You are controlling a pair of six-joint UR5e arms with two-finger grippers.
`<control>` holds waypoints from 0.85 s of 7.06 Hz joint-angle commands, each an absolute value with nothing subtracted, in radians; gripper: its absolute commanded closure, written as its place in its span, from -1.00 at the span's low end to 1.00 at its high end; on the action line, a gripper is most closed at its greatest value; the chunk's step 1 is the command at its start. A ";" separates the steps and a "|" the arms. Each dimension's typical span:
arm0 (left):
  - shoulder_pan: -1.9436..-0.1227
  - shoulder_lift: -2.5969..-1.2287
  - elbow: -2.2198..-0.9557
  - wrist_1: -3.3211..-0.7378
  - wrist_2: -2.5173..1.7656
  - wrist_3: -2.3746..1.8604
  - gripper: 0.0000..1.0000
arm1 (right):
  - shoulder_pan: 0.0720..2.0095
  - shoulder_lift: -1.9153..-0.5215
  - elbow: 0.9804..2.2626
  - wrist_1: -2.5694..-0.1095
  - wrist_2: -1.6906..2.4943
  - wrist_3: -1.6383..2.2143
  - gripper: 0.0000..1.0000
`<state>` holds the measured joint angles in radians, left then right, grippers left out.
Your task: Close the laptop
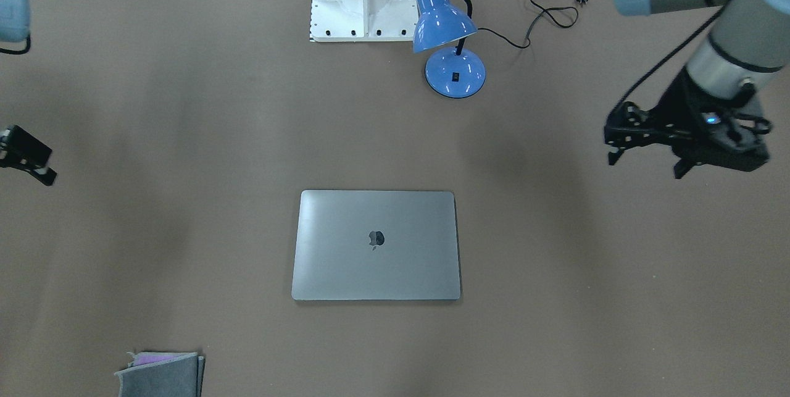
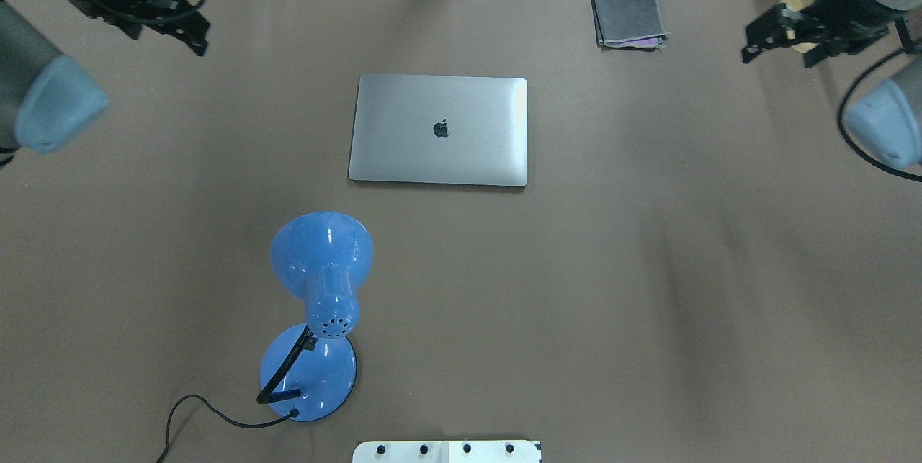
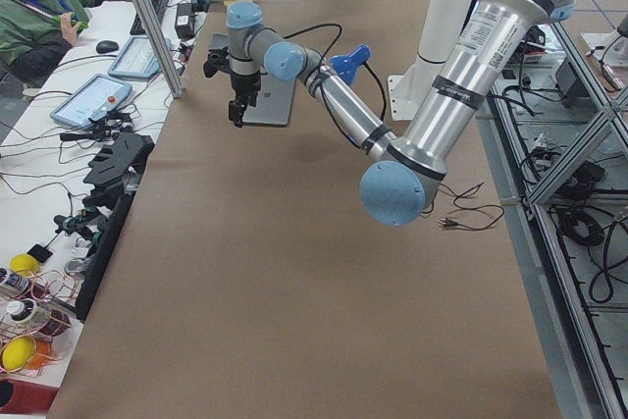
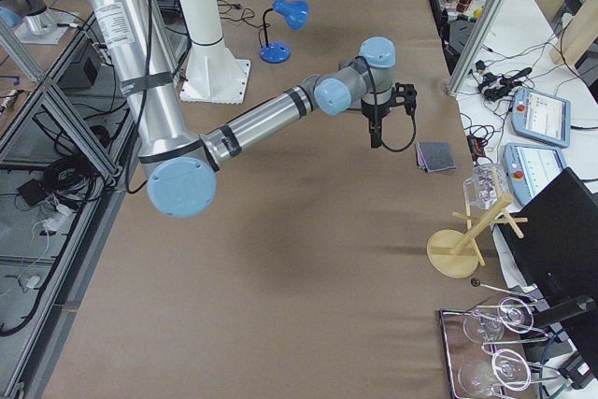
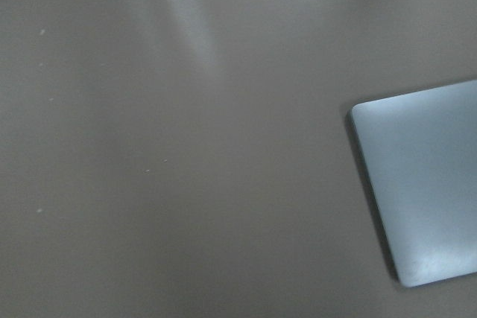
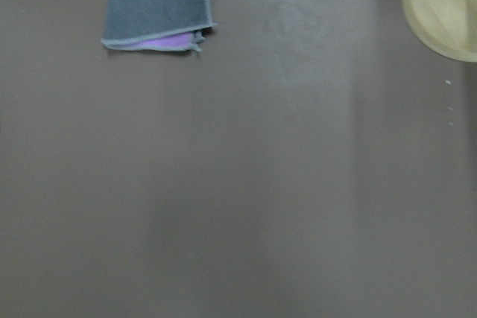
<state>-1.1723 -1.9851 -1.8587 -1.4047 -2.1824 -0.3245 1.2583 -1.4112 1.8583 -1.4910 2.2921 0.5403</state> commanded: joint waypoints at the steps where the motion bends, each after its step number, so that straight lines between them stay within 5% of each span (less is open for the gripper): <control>1: -1.337 -1.803 -1.861 -1.394 -2.244 -0.014 -0.98 | 1.415 -1.631 1.902 -1.499 2.316 0.238 -1.00; 6: -1.471 -1.540 -1.796 -1.424 -2.253 0.120 -0.98 | 1.546 -1.838 1.882 -1.604 2.121 -0.086 -1.00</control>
<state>-1.4460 -1.5760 -1.8199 -1.4175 -2.2463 0.1224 1.5317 -1.8091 1.8823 -1.5889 2.1314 -0.0611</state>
